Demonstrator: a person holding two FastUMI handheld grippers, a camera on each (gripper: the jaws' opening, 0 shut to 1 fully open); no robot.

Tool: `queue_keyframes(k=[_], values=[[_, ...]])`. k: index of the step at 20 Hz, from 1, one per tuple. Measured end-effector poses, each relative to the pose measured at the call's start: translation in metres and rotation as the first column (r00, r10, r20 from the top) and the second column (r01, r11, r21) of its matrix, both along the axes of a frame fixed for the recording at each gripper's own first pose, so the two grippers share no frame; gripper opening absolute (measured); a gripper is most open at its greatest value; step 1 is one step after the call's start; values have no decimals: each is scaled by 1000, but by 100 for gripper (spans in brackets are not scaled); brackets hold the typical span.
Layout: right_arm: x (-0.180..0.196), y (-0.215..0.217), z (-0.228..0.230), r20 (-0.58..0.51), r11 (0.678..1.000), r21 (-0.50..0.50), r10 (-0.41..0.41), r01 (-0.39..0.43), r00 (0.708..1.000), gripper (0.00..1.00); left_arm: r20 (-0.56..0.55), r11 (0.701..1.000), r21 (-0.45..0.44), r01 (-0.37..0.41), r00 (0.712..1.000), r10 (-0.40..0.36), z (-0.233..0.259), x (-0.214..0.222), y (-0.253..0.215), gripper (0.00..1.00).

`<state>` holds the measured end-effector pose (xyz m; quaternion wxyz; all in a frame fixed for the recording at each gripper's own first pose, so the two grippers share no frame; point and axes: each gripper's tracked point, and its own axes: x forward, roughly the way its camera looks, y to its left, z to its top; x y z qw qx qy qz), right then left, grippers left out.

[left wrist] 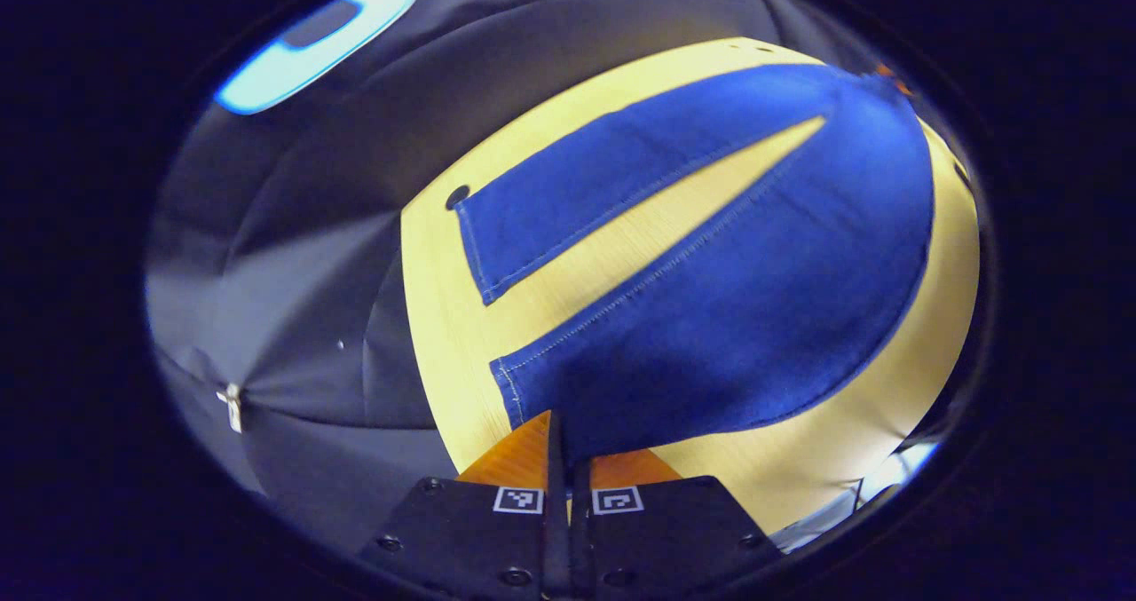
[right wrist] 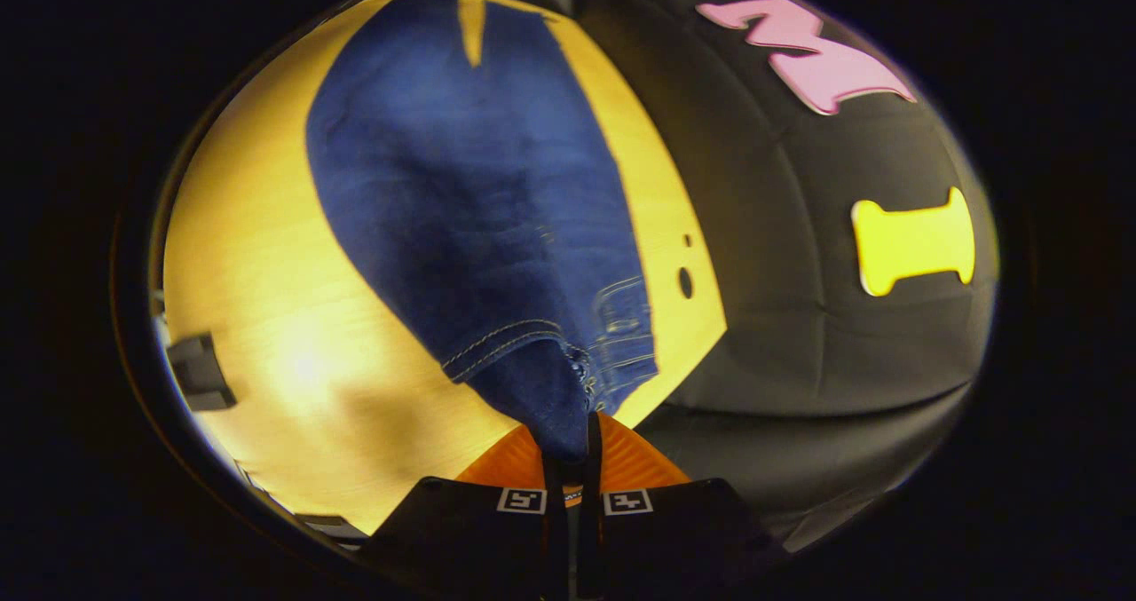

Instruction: Grasp the waist and the cuffs of the jeans and fold them to make the two legs overlap; first hold the waist and fold one-third of the jeans toward the cuffs, then hold the cuffs and fold the remaining one-third in the same direction to finish folding.

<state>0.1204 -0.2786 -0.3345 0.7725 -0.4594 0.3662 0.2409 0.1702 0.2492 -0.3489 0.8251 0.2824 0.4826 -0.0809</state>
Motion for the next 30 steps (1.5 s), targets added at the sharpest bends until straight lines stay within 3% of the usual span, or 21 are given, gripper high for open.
queue_keyframes(k=[2,5,7,12,16,18,21,22,23,25,26,27,28,30], values=[[30,16,42,37,983,150,-109,103,993,8,61,991,-99,-93,993,99,32,25,-12,6],[68,30,98,71,921,306,-272,239,960,8,113,950,-244,-196,967,229,61,84,-29,6],[76,37,133,67,894,338,-335,295,940,8,115,929,-282,-238,953,279,69,119,-27,6],[94,40,172,-27,807,364,-491,466,871,8,-20,844,-369,-390,911,413,37,182,-25,5],[105,40,187,-160,670,389,-626,632,763,8,-121,745,-439,-502,855,505,22,214,-17,5],[106,40,191,-192,634,383,-657,672,729,8,-122,745,-419,-519,845,520,4,232,-10,6],[104,47,196,-219,596,374,-688,711,692,8,-95,797,-338,-501,860,501,-19,250,-6,7],[97,46,202,-217,597,349,-699,723,682,10,-77,804,-322,-499,861,503,-18,252,-7,13],[97,46,195,-218,582,349,-712,734,668,23,-58,803,-333,-494,861,505,-12,257,-12,17],[99,42,191,-232,531,378,-739,758,633,49,13,803,-378,-461,864,503,2,268,-16,58],[98,34,199,-213,506,391,-763,769,610,54,65,809,-399,-432,866,495,12,271,-16,79],[98,26,214,-190,475,423,-786,771,589,76,112,816,-414,-404,867,486,26,274,-17,99],[97,24,232,-182,432,470,-806,770,563,98,163,827,-414,-379,863,477,39,272,-17,96],[88,19,262,-193,314,571,-847,758,496,98,259,847,-415,-332,849,460,65,266,-18,97]])
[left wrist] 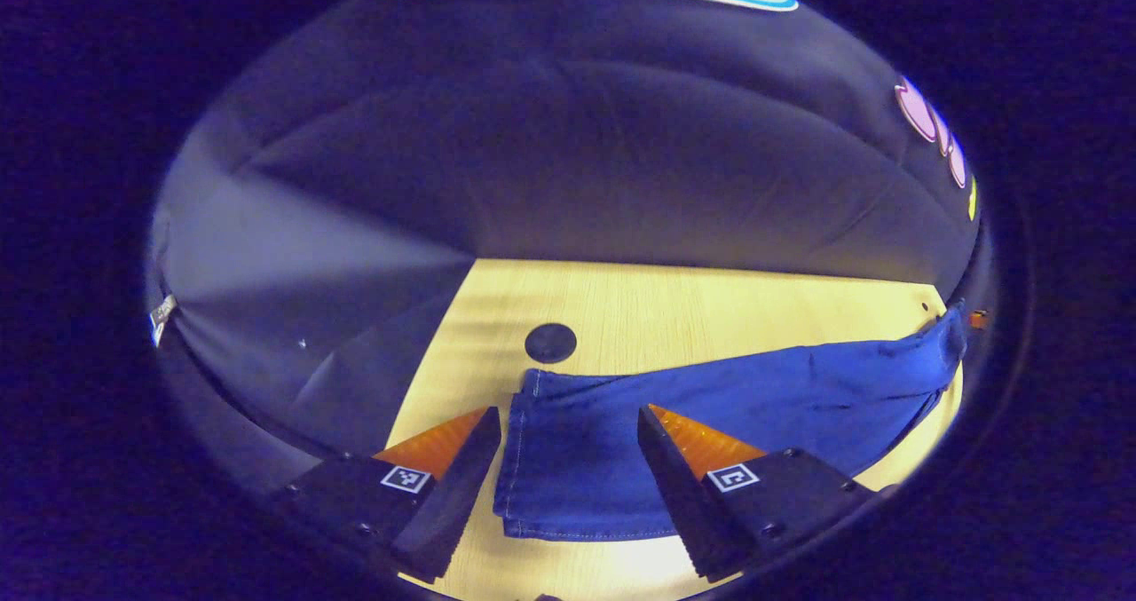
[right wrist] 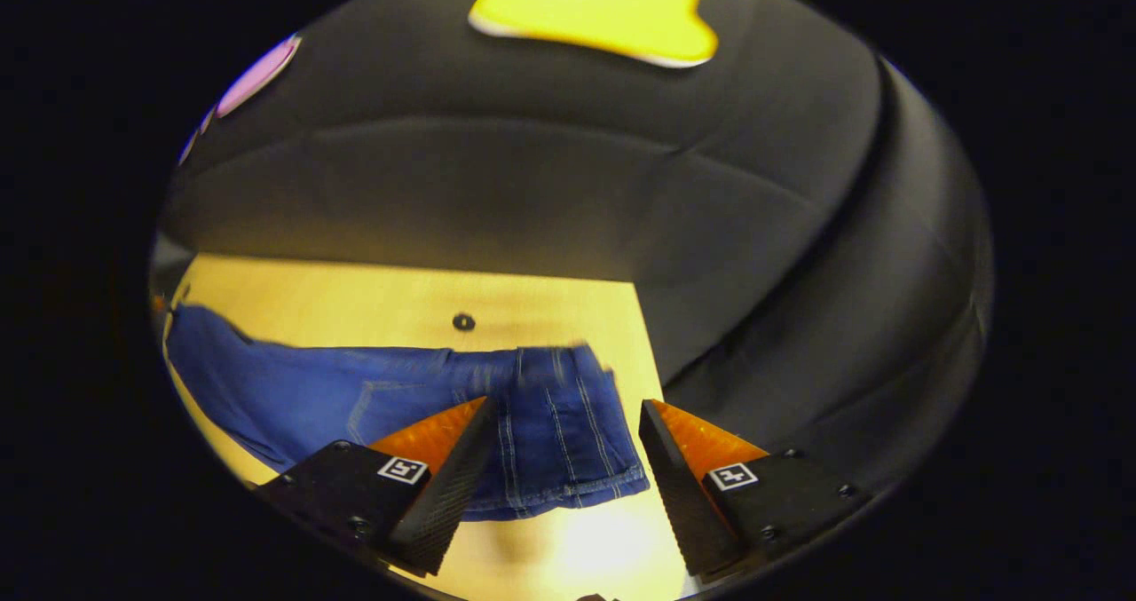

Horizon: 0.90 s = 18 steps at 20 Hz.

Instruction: Grasp the waist and the cuffs of the jeans and fold them to make the two legs overlap; first hold the waist and fold one-third of the jeans toward the cuffs, then hold the cuffs and fold the remaining one-third in the same direction to finish folding.

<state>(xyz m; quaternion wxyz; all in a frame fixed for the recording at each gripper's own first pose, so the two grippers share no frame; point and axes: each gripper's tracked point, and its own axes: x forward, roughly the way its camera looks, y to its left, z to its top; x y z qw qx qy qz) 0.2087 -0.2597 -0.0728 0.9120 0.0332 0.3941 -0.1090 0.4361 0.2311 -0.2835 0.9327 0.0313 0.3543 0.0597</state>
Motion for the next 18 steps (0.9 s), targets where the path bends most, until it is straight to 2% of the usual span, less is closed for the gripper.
queue_keyframes(k=[3,5,9,11,12,13,15,18], values=[[-9,-9,3,85,982,105,-168,159,982,98,83,999,31,-6,997,3,37,-30,-12,97],[-25,-15,-6,80,967,119,-236,226,968,98,131,1000,6,-7,991,6,58,-51,-32,97],[-46,-11,-46,7,934,158,-325,320,946,98,175,995,-101,11,984,7,83,-95,-84,97],[-49,-14,-61,7,928,153,-344,339,939,99,170,961,-268,63,985,-17,82,-112,-127,97],[-48,-21,-62,33,930,126,-352,345,935,99,154,945,-318,78,988,-29,80,-123,-144,97],[-46,-28,-64,48,927,104,-368,361,929,99,153,941,-326,96,987,-47,78,-127,-152,97],[-45,-30,-83,24,905,144,-409,401,912,98,173,948,-285,139,981,-92,77,-133,-155,97],[-38,-38,-105,-6,861,227,-466,455,885,98,168,917,-358,178,978,-124,79,-139,-187,97]])
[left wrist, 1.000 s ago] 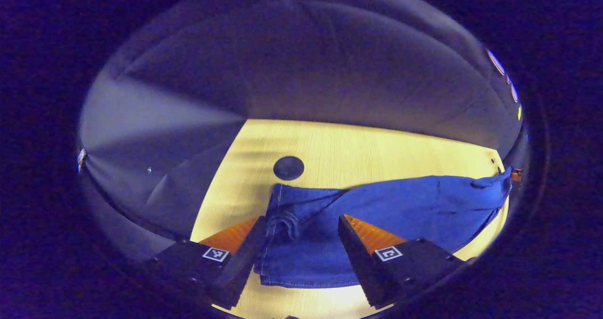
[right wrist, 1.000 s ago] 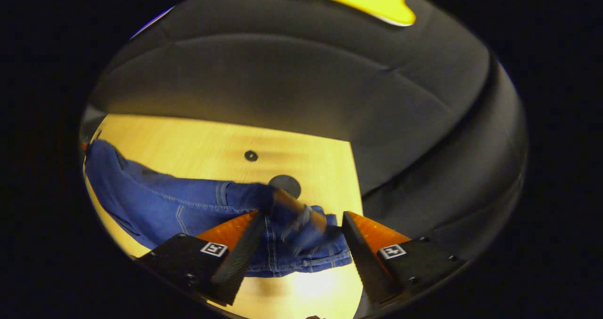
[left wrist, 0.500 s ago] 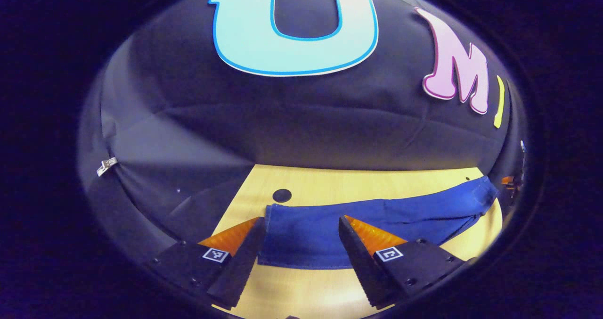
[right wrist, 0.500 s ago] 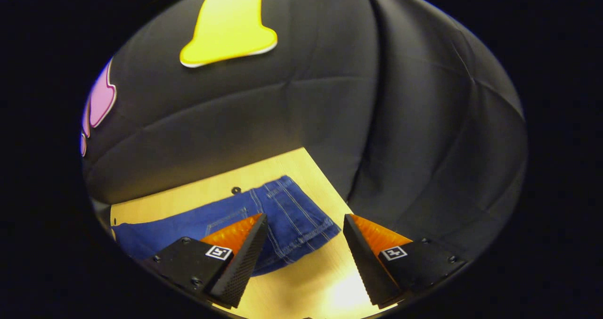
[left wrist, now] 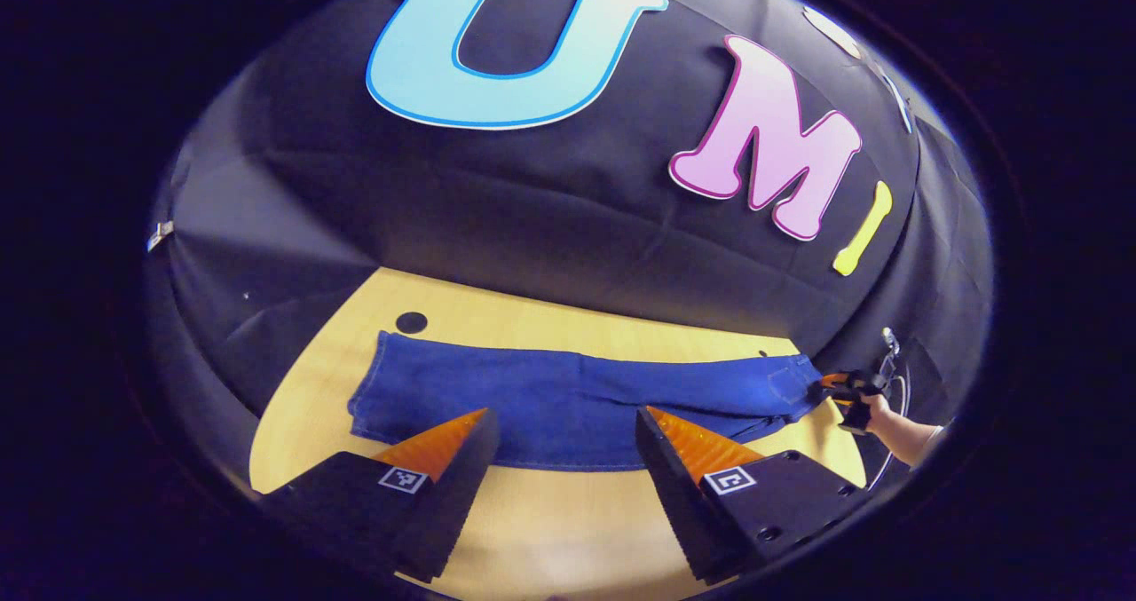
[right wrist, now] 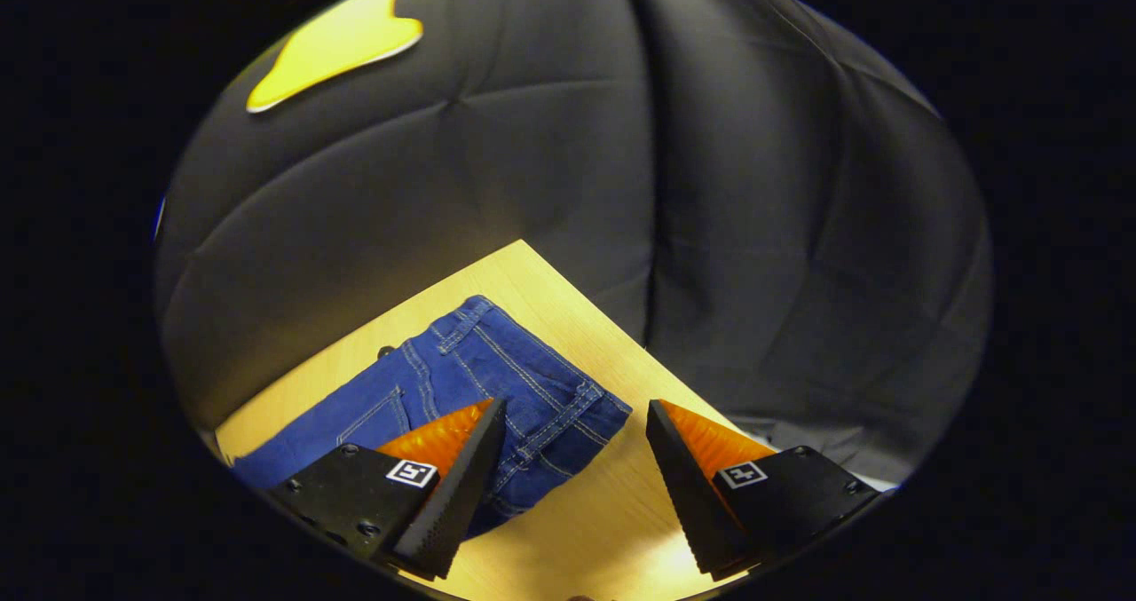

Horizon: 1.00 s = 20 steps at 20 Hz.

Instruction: Grasp the waist and the cuffs of the jeans and fold them to make the two legs overlap; first hold the waist and fold one-third of the jeans toward the cuffs, then hold the cuffs and fold the remaining one-third in the same direction to finish folding.

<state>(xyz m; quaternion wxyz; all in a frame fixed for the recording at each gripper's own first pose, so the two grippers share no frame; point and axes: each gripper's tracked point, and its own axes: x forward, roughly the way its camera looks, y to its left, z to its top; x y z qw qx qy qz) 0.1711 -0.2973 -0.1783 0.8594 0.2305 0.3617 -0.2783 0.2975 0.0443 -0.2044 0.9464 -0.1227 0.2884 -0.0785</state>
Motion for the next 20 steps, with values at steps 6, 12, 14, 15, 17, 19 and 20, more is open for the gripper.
queue_keyframes(k=[6,12,14,15,17,19,20], values=[[6,-1,-7,62,1000,-12,8,-7,998,96,-72,997,68,18,997,-13,-30,-9,-11,98],[23,15,-13,125,999,0,45,-45,991,22,-121,999,-40,34,992,-38,-46,-15,-47,97],[24,15,-10,128,990,-104,111,-98,985,14,-127,994,-111,10,992,-24,-49,-16,-57,97],[23,17,-2,129,981,-143,150,-131,980,12,-126,991,-134,-2,992,-15,-49,-17,-59,97],[23,22,17,170,976,-139,190,-168,967,8,-125,989,-145,-6,992,-12,-53,-20,-61,97],[26,18,47,227,973,-152,206,-174,952,8,-133,991,-130,-12,991,-6,-61,-25,-56,97],[25,17,63,249,968,-178,216,-174,944,8,-132,991,-132,-16,991,-2,-62,-26,-54,97]])
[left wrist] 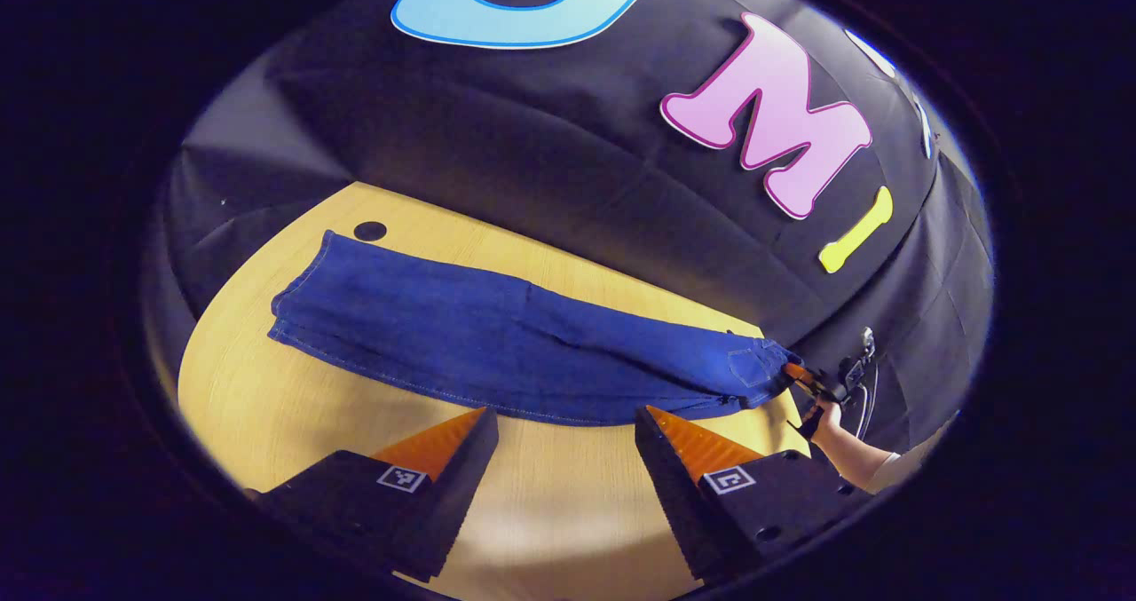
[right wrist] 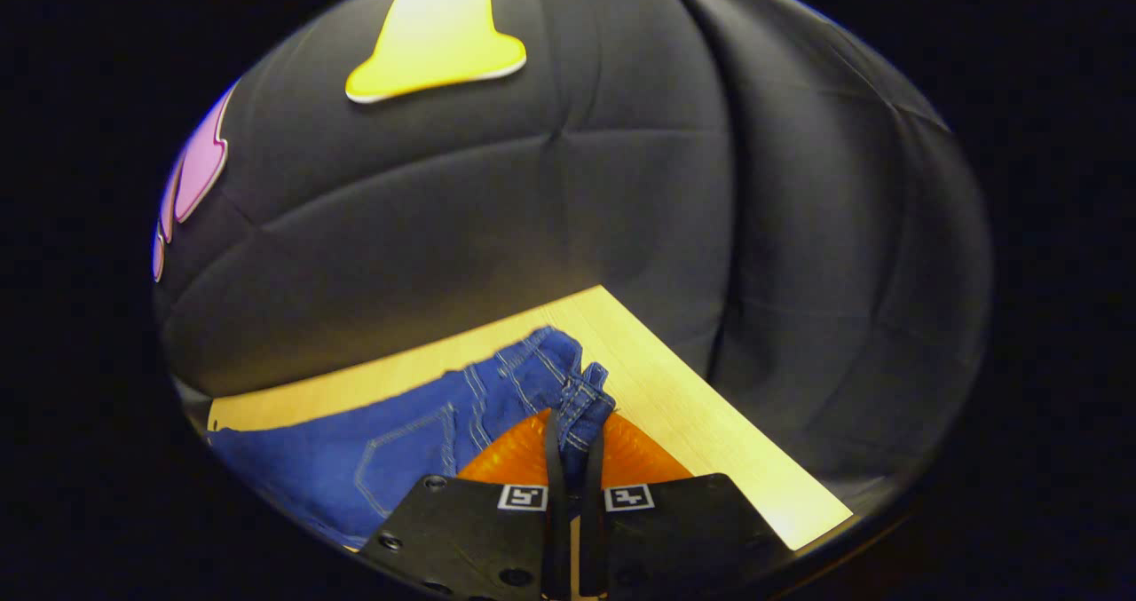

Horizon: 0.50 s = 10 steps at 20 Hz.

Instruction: Grasp the waist and the cuffs of the jeans and fold them to make the two legs overlap; first hold the waist and fold one-third of the jeans toward the cuffs, then hold the cuffs and fold the remaining one-third in the same direction to finish folding.

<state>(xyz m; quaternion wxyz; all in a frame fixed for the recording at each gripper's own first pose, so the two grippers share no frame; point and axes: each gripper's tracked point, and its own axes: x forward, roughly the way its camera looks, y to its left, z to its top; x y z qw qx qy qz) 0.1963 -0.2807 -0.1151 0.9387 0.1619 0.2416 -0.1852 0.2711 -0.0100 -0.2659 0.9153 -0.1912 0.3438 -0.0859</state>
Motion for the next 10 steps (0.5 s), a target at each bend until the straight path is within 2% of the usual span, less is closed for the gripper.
queue_keyframes(k=[4,8,10], values=[[-13,14,49,132,990,-122,87,-71,987,8,21,1000,-22,-14,1000,15,1,-10,5,97],[-36,31,75,245,961,-209,233,-183,941,8,44,1000,1,-28,999,28,-1,-19,19,97],[-41,34,64,248,933,-263,312,-246,917,8,86,998,-16,-67,994,68,5,-23,27,98]])
